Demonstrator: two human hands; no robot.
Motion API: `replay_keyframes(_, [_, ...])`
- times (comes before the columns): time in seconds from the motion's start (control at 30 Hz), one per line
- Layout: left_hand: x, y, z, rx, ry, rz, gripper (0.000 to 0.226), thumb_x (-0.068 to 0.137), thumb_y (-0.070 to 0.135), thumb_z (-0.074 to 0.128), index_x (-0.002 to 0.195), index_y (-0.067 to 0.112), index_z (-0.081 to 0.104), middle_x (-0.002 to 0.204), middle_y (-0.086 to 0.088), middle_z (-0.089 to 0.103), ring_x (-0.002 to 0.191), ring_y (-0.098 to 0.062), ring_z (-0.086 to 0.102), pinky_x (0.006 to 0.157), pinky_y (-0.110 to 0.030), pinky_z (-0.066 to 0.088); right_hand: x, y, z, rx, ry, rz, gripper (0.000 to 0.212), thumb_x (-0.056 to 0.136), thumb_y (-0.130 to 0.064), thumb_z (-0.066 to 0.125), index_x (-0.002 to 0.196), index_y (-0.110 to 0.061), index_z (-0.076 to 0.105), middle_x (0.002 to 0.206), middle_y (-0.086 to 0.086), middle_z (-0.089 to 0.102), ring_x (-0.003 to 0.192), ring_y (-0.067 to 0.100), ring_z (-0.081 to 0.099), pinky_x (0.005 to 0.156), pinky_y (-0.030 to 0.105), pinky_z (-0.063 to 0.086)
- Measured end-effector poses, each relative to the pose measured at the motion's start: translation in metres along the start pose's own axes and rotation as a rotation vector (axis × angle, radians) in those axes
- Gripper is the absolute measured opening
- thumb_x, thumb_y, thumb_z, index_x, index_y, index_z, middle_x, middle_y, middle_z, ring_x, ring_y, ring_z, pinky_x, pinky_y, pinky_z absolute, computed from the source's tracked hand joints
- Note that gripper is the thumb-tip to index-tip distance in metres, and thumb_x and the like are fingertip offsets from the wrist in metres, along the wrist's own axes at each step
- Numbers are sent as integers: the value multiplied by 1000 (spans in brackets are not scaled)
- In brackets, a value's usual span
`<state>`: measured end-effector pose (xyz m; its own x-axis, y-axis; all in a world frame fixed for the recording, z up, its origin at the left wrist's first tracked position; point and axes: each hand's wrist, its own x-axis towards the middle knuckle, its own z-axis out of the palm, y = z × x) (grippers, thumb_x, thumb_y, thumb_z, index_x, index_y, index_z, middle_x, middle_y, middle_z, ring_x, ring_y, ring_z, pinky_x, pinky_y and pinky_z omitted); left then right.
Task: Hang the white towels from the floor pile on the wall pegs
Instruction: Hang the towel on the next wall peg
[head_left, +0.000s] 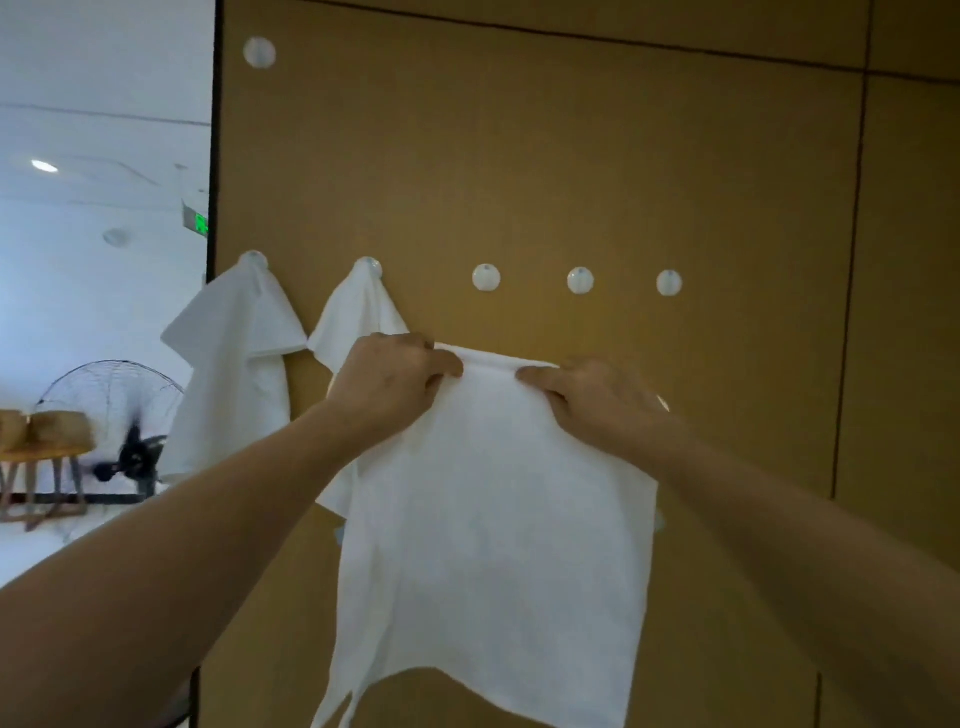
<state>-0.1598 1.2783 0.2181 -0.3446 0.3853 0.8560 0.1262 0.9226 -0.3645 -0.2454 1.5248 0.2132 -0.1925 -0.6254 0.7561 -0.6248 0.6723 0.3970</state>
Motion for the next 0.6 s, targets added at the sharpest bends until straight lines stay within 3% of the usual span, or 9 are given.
replay_keyframes(0.07, [14, -24, 32, 97, -42, 90, 26, 85, 11, 64, 105, 25, 75, 72, -4, 62, 55, -25, 58, 51, -24, 33, 25, 19, 28, -92, -16, -10, 42, 99, -28, 38, 138, -38, 52, 91, 6, 65, 82, 30, 62, 61, 29, 31])
replay_keyframes(0.17, [43, -60, 78, 216, -117, 125, 41, 92, 19, 42, 126, 30, 62, 89, -7, 60, 68, -26, 59, 53, -29, 34, 66, 51, 66, -175, -27, -20, 44, 100, -28, 36, 142, -35, 46, 89, 8, 64, 77, 29, 61, 57, 29, 33])
replay_keyframes(0.23, [69, -81, 105, 270, -104, 115, 42, 91, 21, 42, 128, 30, 58, 90, -7, 58, 65, -23, 53, 52, -29, 32, 98, 73, 89, -222, -37, 2, 46, 100, -27, 34, 145, -36, 41, 91, 9, 64, 75, 29, 61, 56, 30, 35])
replay_keyframes(0.3, [95, -100, 130, 305, -88, 71, 38, 93, 22, 45, 129, 28, 53, 89, -5, 54, 64, -20, 47, 52, -30, 39, 132, 94, 107, -241, -27, 37, 47, 100, -27, 33, 146, -37, 39, 92, 8, 64, 75, 28, 61, 56, 31, 36])
replay_keyframes(0.37, [119, -118, 152, 323, -95, 32, 37, 95, 26, 44, 132, 28, 46, 88, -2, 47, 69, -20, 48, 59, -34, 49, 162, 112, 121, -231, -15, 85, 47, 100, -26, 34, 145, -39, 39, 96, 8, 64, 79, 29, 62, 59, 33, 39])
replay_keyframes(0.47, [149, -142, 175, 321, -77, -11, 37, 98, 28, 42, 135, 29, 43, 85, -1, 34, 74, -22, 48, 64, -37, 49, 200, 135, 139, -224, 26, 128, 47, 101, -26, 35, 145, -41, 40, 100, 9, 64, 86, 31, 63, 65, 33, 37])
replay_keyframes(0.6, [179, -161, 198, 337, -72, -77, 38, 99, 28, 41, 136, 29, 44, 91, -4, 45, 77, -26, 54, 67, -39, 51, 238, 153, 155, -179, 33, 167, 46, 101, -22, 35, 143, -38, 46, 106, 8, 68, 93, 30, 63, 75, 35, 46])
